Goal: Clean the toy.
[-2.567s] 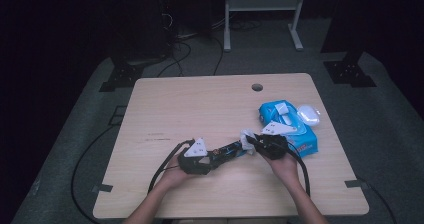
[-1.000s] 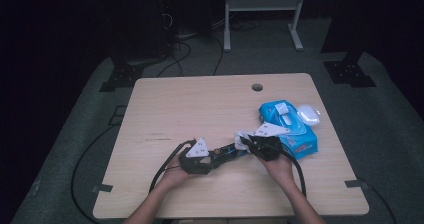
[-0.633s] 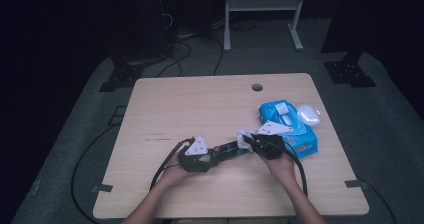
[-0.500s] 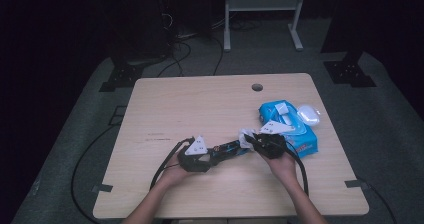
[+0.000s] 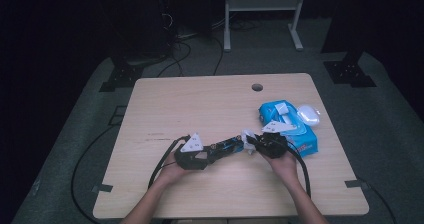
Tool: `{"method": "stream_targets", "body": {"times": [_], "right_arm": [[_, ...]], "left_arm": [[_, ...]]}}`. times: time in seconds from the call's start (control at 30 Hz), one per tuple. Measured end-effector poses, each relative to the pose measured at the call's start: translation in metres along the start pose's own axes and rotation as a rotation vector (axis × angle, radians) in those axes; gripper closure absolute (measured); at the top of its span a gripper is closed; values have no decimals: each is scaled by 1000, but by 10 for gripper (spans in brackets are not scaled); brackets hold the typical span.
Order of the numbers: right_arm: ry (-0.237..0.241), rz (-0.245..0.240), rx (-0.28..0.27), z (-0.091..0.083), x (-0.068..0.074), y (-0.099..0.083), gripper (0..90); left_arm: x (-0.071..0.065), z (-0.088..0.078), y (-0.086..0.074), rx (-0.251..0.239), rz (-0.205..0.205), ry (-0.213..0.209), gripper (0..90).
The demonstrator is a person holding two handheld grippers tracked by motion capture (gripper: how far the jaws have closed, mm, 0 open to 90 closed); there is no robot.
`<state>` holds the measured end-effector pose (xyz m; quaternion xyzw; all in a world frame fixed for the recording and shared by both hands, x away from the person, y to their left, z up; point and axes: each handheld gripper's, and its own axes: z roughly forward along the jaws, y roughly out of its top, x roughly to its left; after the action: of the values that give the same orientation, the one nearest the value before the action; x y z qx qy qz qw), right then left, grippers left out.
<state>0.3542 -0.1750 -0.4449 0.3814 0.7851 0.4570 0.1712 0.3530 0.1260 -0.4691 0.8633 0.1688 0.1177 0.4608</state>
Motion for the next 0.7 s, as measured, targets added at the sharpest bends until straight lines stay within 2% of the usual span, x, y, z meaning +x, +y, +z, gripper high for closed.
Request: {"method": "stream_targets", "body": {"times": [0.17,0.43,0.53,0.63,0.7], "right_arm": [[11,12,3,2,0,-2,816],[24,12,10,1,2,0,816],[39,13,-29,-5,5,11,817],[59,-13,-42,-6,12,20,817],[68,-21,-40,-2,15,22,816]], "left_arm": [[6,-6,-2,-27,-37,13,547],[9,-9,-2,-48,-58,17,548],[11,-12,-2,-59,-82,-4,546],[13,-14,0,-73,-99,-24,528],[14,-15,1,-104,-118,-50,516]]}}
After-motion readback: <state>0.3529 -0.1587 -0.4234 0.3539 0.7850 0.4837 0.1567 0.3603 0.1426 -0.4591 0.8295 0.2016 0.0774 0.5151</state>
